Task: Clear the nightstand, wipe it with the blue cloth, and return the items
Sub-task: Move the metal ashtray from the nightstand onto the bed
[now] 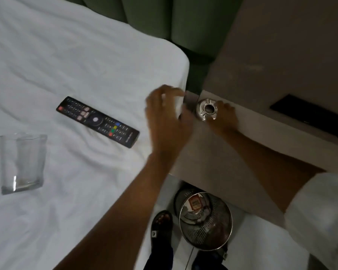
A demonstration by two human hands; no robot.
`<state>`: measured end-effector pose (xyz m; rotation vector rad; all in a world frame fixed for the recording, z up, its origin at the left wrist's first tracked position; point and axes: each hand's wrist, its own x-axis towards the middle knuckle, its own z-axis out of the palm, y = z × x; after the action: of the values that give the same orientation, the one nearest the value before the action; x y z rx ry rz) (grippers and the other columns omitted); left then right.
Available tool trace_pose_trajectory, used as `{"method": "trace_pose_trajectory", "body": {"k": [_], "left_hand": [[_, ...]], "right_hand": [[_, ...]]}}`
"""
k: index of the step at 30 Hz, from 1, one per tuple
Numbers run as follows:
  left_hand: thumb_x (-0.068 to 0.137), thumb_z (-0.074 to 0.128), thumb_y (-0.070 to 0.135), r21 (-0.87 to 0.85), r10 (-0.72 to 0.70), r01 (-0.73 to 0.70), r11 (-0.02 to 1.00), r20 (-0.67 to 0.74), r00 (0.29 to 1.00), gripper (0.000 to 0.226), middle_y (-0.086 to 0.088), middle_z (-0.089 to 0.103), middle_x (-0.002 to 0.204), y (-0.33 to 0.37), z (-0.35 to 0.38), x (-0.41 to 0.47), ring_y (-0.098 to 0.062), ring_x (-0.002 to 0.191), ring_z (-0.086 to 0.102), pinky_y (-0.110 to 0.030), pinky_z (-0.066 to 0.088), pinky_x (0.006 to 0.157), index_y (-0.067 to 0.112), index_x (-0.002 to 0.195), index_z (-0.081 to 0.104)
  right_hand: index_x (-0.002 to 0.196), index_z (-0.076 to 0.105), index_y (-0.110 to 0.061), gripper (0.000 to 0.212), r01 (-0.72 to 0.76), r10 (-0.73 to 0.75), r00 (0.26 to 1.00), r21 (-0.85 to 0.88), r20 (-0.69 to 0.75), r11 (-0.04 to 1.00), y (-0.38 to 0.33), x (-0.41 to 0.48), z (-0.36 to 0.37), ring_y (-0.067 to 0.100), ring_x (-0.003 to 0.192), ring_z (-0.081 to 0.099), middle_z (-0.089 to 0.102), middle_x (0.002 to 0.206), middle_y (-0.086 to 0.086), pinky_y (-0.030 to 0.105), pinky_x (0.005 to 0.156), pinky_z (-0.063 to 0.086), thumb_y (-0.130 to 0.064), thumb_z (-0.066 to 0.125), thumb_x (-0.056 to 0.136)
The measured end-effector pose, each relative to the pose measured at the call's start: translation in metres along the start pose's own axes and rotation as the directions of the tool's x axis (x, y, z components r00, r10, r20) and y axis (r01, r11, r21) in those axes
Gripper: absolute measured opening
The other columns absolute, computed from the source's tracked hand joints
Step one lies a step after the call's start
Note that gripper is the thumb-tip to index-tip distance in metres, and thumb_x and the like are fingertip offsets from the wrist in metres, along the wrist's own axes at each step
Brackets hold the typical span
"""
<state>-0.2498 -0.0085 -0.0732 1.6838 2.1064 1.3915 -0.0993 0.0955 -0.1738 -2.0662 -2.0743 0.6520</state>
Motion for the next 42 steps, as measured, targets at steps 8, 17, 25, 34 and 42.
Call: {"method": "trace_pose_trajectory", "body": {"k": [8,17,25,34,42], "left_hand": [[0.090,0.049,0.035,0.122,-0.276,0.260,0.958,0.638,0.719,0.052,-0.016,0.052,0.140,-0.020,0.147,-0.007,-0.034,0.128,0.049,-0.038,0.039,0.105,0.011,0.135,0.052],[0.075,0.065,0.028,0.102,-0.420,0.508,0.856,0.711,0.564,0.072,-0.018,0.054,0.141,-0.064,0.201,0.008,-0.030,0.131,0.050,-0.031,0.038,0.109,0.004,0.140,0.046],[0.084,0.054,0.015,-0.191,-0.259,0.328,0.925,0.313,0.914,0.043,-0.006,0.058,0.121,-0.007,0.121,0.023,-0.022,0.110,0.057,-0.035,0.049,0.097,0.008,0.126,0.056],[0.096,0.038,0.052,0.062,-0.266,0.264,0.963,0.026,0.964,0.056,-0.005,0.054,0.141,-0.063,-0.033,0.043,-0.026,0.129,0.050,-0.051,0.038,0.109,0.020,0.143,0.042],[0.100,0.035,0.048,0.330,-0.114,0.075,0.941,0.099,0.989,0.057,-0.017,0.044,0.149,-0.039,-0.012,0.021,-0.035,0.139,0.039,-0.051,0.031,0.113,0.012,0.143,0.042]], "right_hand": [[0.126,0.047,0.004,0.051,-0.166,0.169,0.970,-0.031,0.173,0.986,0.066,0.068,0.028,0.037,0.128,0.042,0.048,0.135,0.027,0.035,0.104,0.030,-0.031,0.059,0.090],[0.118,0.059,-0.002,0.050,-0.256,0.216,0.959,0.233,0.184,0.938,0.077,0.075,0.047,0.033,0.121,0.050,0.061,0.124,0.020,0.033,0.100,0.035,-0.039,0.062,0.084],[0.107,0.062,-0.017,0.027,-0.111,0.258,0.966,0.932,0.020,0.344,0.009,0.007,-0.025,0.020,0.086,0.068,0.070,0.099,0.010,0.029,0.064,0.056,-0.013,0.069,0.081],[0.121,0.059,-0.010,0.039,-0.163,-0.100,0.967,0.867,0.236,0.472,-0.160,-0.021,-0.030,0.031,0.107,0.063,0.067,0.115,0.013,0.050,0.093,0.052,-0.020,0.062,0.083],[0.132,0.049,-0.017,0.052,-0.281,-0.017,0.945,0.835,0.327,0.473,-0.079,-0.052,-0.030,0.029,0.108,0.061,0.060,0.113,0.004,0.050,0.095,0.051,-0.013,0.055,0.080]]}}
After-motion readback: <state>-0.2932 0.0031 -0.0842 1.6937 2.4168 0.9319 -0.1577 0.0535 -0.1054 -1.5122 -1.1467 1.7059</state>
